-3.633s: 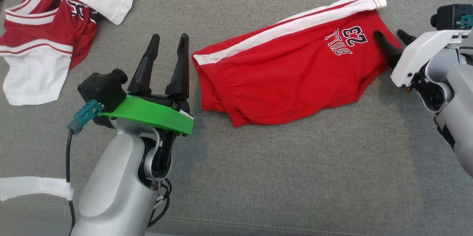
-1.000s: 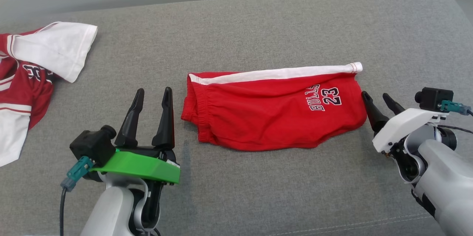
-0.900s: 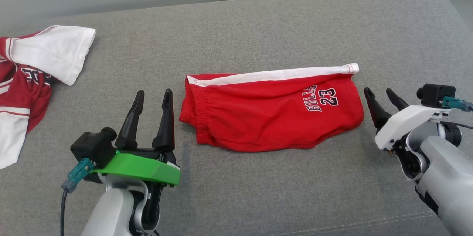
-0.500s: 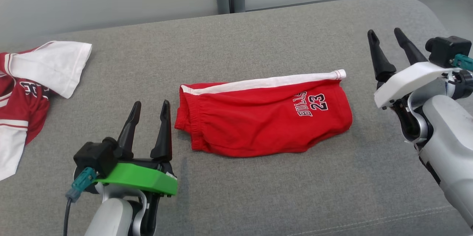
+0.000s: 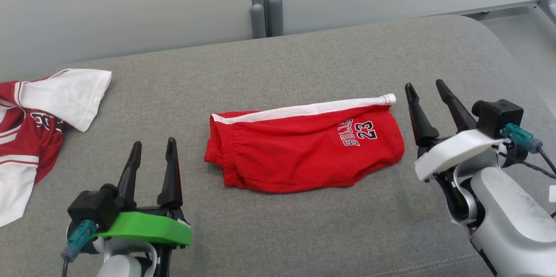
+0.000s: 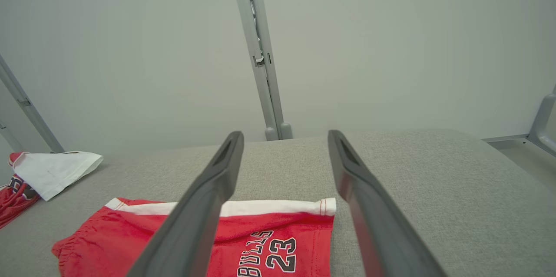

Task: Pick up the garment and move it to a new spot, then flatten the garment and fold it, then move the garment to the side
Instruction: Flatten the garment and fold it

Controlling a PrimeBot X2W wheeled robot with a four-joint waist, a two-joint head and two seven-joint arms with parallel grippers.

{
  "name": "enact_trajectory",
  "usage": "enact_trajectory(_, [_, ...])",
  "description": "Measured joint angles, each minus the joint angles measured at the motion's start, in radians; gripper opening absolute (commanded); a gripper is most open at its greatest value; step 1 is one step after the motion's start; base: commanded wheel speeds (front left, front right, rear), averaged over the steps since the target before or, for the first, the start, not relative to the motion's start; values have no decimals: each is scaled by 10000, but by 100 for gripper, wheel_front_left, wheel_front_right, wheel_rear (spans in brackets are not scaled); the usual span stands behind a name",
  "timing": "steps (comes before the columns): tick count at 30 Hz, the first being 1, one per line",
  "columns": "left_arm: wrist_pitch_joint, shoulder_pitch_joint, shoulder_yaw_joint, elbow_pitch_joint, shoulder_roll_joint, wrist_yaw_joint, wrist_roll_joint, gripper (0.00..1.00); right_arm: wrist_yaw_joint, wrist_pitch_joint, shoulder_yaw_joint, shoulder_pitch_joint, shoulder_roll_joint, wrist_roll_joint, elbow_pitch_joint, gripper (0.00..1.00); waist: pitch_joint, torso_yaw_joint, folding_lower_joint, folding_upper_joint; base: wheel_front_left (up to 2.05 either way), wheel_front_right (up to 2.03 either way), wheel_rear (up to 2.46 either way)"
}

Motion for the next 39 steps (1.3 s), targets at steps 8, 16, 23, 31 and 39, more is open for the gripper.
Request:
enact_trajectory(8, [0,593,514,-353,-6,184,69,100,-77,0,-491,951,71,-497,-660,100,-142,-90,0,0,0,0,0])
enact_trajectory(16, [0,1131,665,-412,-8,215,123,100,-150,0,-895,1473,167,-922,-1104,100,-148,-53,0,0,0,0,0])
enact_trajectory(23, [0,1159,662,-596,-10,217,167,100,-150,0,-1131,1885,282,-1212,-1315,100,-114,45,0,0,0,0,0])
enact_trajectory(31, [0,1305,660,-681,-10,217,167,100,-159,0,-1331,2127,364,-1409,-1438,100,-28,93,0,0,0,0,0])
enact_trajectory(39, [0,1305,514,-830,-13,217,242,100,-159,0,-1523,2159,403,-1595,-1517,100,183,184,0,0,0,0,0])
